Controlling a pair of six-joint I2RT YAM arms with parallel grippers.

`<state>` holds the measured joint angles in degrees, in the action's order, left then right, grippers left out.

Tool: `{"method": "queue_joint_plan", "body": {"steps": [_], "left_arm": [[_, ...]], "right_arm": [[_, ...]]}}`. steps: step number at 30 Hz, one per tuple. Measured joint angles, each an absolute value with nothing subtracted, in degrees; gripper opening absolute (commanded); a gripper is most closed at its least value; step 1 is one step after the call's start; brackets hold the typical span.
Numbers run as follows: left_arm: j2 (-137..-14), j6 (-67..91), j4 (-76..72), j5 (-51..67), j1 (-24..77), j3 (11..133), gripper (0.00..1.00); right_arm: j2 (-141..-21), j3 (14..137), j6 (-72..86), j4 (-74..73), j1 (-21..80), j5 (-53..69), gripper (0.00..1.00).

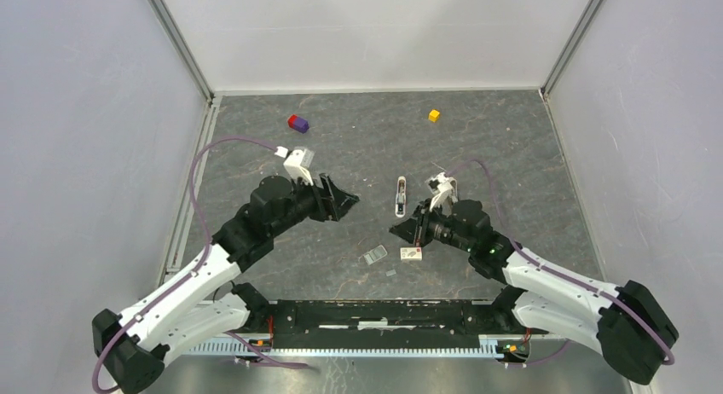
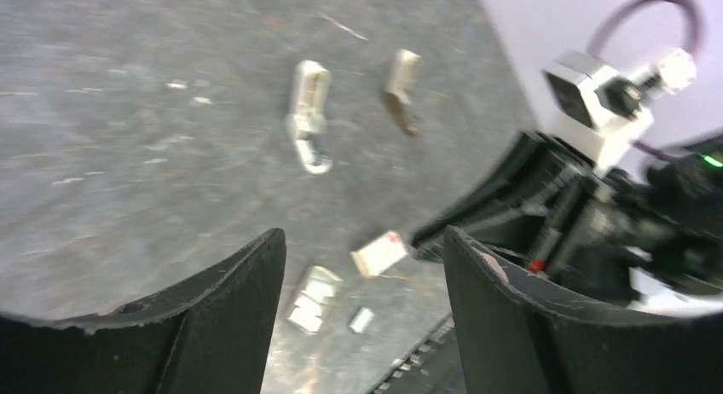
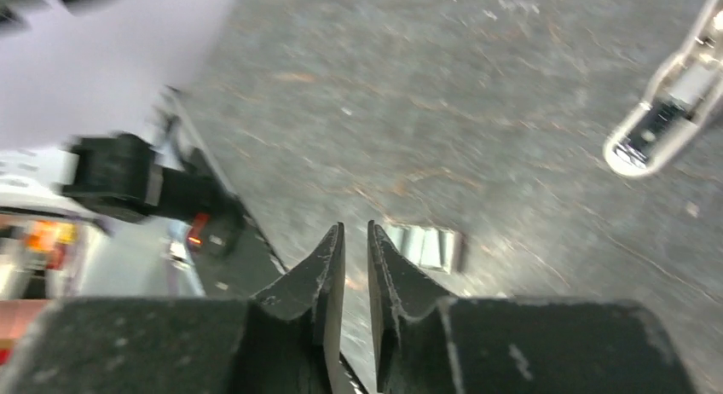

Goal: Load the staples into the stapler

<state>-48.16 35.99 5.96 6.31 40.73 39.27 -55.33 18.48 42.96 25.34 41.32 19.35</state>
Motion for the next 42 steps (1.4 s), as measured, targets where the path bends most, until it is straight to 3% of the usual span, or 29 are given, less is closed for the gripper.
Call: {"method": "queue_joint_plan", "body": {"steps": [6,13,17,18,30,42], "left_arm": [[-46.26,27.92,20.82,-6.52,40.21,45.91,0.79],[-37.54,18.24,29.87,-17.1,40.21,47.42,0.84],[-29.58,14.44,31.38,-21.69,40.21,46.48,0.91],[-27.35,13.96,31.42,-22.52,40.21,45.87,0.99],[-15.22,10.96,31.11,-28.56,40.21,42.13,1.0],[-11.33,10.35,30.26,-30.83,40.23,41.43,1.0]], "right_arm": [[-55.61,25.28,30.22,2.94,52.86,7.6,0.42],[-58.5,25.5,10.52,-3.84,59.53,4.38,0.47],[-60.27,26.7,-3.92,-4.8,59.53,5.96,0.48],[-61.04,27.16,-7.16,-5.17,59.53,6.7,0.49],[-69.45,30.48,-30.74,-9.72,60.38,15.66,0.45],[-76.51,34.15,-34.17,-11.07,60.38,17.37,0.38]]}}
